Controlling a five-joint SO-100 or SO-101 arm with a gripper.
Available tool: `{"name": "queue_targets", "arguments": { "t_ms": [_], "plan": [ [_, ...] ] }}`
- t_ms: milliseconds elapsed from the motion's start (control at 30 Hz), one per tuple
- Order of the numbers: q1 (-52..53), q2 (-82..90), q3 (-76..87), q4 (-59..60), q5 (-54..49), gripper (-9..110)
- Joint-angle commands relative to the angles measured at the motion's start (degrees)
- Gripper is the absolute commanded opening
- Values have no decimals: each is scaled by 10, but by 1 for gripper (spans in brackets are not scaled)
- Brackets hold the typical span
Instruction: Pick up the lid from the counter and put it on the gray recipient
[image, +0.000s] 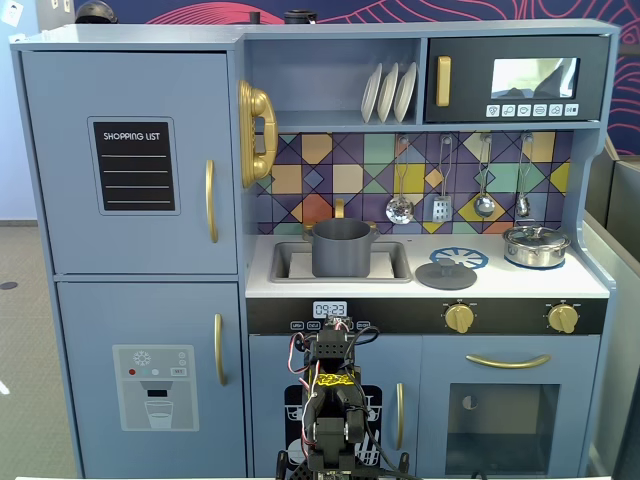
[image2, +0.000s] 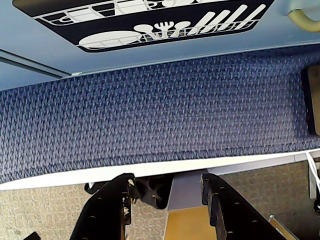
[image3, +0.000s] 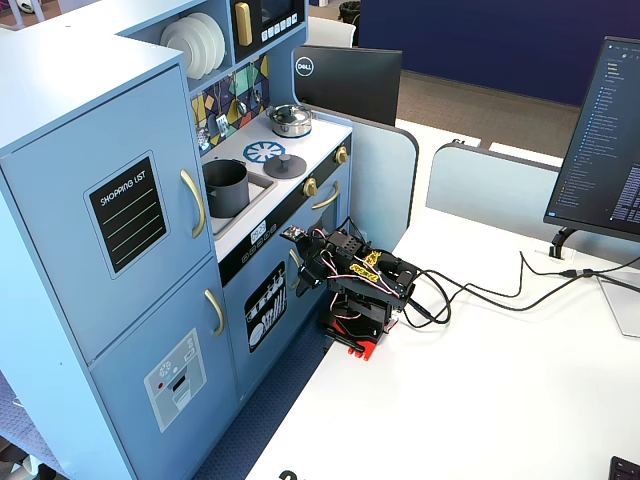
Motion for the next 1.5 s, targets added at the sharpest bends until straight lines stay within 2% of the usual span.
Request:
{"name": "queue_targets", "arguments": {
  "t_ms": [0, 300, 400, 600, 867, 1133, 1267, 1467],
  "plan": [
    [28, -4, -2, 104, 3, 0],
    [22, -4, -2, 104, 4, 0],
    [18, -4, -2, 99, 33, 0],
    [34, -4, -7, 29, 9, 0],
    [62, -55, -183, -4, -59, 0],
    [147, -168, -374, -165, -98, 0],
    [199, -215, -435, -305, -106, 0],
    [298, -259, -425, -540, -84, 0]
  ]
}}
